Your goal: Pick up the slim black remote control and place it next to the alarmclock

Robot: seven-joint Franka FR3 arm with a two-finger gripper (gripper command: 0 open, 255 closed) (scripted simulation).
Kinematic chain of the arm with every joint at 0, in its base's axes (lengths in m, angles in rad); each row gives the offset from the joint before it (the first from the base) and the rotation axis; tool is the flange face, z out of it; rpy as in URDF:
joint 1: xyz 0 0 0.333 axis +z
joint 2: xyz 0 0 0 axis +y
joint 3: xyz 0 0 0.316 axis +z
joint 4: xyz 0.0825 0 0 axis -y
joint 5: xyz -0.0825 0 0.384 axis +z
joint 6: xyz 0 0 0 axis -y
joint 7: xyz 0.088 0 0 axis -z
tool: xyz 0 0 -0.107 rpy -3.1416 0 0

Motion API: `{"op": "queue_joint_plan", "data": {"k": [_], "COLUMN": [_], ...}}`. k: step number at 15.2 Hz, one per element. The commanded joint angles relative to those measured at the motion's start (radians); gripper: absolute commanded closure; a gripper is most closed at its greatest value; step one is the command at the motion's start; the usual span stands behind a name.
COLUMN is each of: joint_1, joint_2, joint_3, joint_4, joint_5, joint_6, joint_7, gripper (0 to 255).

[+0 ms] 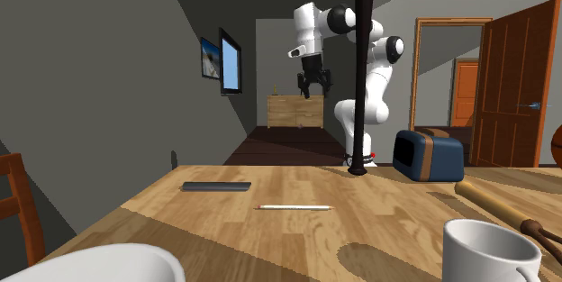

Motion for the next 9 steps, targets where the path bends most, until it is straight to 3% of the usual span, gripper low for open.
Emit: {"op": "queue_joint_plan", "data": {"k": [1,9], "joint_1": [0.000,-0.015], "joint_2": [0.000,0.239], "joint_3": [0.000,0.093], "joint_4": [0.000,0.042], "joint_5": [0.000,0.059], "joint_6": [0.000,0.235], "joint_7": [0.000,0.230], "gripper": [0,0]}}
